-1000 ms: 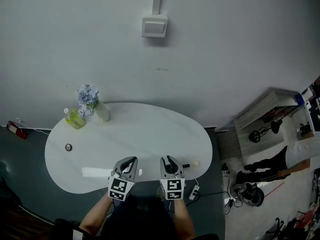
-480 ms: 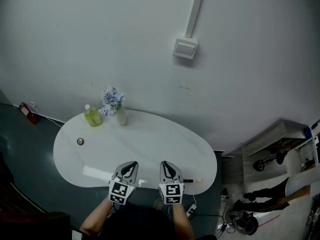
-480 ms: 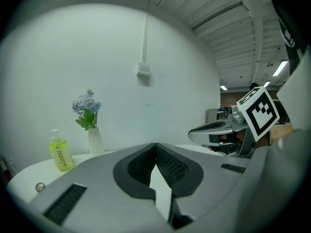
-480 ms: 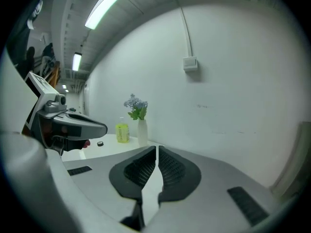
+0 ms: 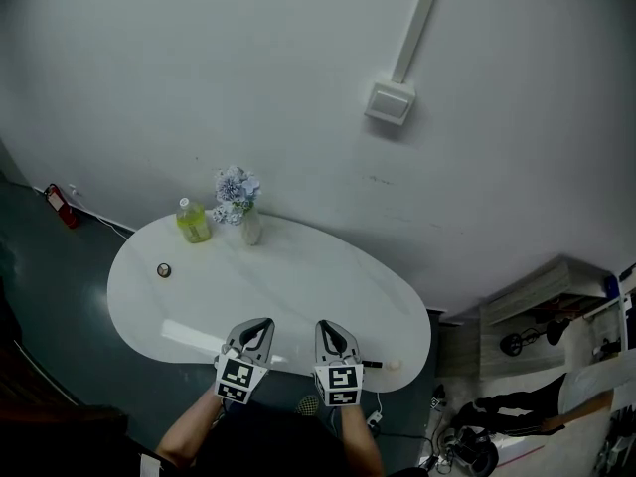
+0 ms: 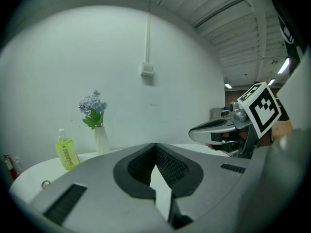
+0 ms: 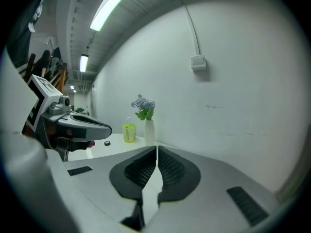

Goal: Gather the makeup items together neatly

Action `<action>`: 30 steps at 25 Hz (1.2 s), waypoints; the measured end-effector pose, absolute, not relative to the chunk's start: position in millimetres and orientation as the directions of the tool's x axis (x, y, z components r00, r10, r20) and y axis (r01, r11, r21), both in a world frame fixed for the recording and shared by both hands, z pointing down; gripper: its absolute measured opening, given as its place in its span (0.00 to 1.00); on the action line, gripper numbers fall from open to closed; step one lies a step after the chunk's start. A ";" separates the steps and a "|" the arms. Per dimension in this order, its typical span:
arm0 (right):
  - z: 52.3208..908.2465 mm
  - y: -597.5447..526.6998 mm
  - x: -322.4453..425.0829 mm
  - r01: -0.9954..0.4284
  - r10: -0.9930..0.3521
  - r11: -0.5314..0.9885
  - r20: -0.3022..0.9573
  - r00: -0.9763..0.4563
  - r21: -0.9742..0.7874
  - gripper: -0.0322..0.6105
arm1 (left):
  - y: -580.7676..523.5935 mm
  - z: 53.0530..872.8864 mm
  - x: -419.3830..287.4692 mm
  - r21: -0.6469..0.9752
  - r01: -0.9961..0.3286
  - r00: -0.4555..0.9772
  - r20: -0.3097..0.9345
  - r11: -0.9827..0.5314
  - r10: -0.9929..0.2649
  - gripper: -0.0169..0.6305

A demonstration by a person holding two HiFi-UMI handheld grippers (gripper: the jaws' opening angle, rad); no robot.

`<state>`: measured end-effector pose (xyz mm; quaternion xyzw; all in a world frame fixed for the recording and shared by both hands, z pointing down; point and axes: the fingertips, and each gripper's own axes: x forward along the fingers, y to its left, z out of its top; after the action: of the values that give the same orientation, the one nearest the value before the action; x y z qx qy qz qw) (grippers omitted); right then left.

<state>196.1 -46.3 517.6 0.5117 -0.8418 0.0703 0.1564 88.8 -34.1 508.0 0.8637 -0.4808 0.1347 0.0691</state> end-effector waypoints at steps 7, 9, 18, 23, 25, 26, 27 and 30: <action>523.9 -42.8 172.5 -0.847 -0.801 0.529 0.355 -0.482 0.045 0.11 | -28.0 507.5 73.8 0.009 -0.872 0.472 0.278 -0.489 -0.837 0.05; 526.3 -43.5 160.3 -0.830 -0.784 0.556 0.361 -0.505 0.047 0.11 | -26.6 508.9 62.1 0.008 -0.885 0.448 0.279 -0.465 -0.849 0.05; 531.5 -48.2 77.5 -0.721 -0.677 0.692 0.377 -0.632 0.035 0.11 | -12.1 515.3 -27.0 0.011 -0.960 0.270 0.294 -0.279 -0.917 0.05; 538.8 -49.9 14.3 -0.634 -0.590 0.773 0.385 -0.710 0.017 0.11 | 1.2 518.4 -89.0 0.013 -0.989 0.145 0.297 -0.147 -0.944 0.05; 541.9 -49.1 -13.3 -0.597 -0.552 0.802 0.389 -0.737 0.008 0.11 | 8.7 521.5 -116.6 0.012 -0.995 0.094 0.305 -0.095 -0.948 0.05; 543.1 -48.4 -27.4 -0.578 -0.534 0.816 0.390 -0.750 0.006 0.11 | 12.8 523.3 -130.7 0.011 -0.998 0.069 0.309 -0.069 -0.948 0.05; 544.2 -47.5 -41.2 -0.560 -0.517 0.829 0.391 -0.761 0.005 0.11 | 16.7 525.2 -144.4 0.011 -0.999 0.046 0.314 -0.045 -0.948 0.05; 548.7 -45.0 -79.6 -0.511 -0.469 0.860 0.397 -0.789 0.001 0.11 | 26.5 530.8 -183.1 0.011 -1.000 -0.016 0.326 0.021 -0.945 0.05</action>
<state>-79.6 -45.0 548.7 0.2593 -0.9442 0.0534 0.1958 -183.1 26.5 530.8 0.6907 -0.7040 0.1119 0.1219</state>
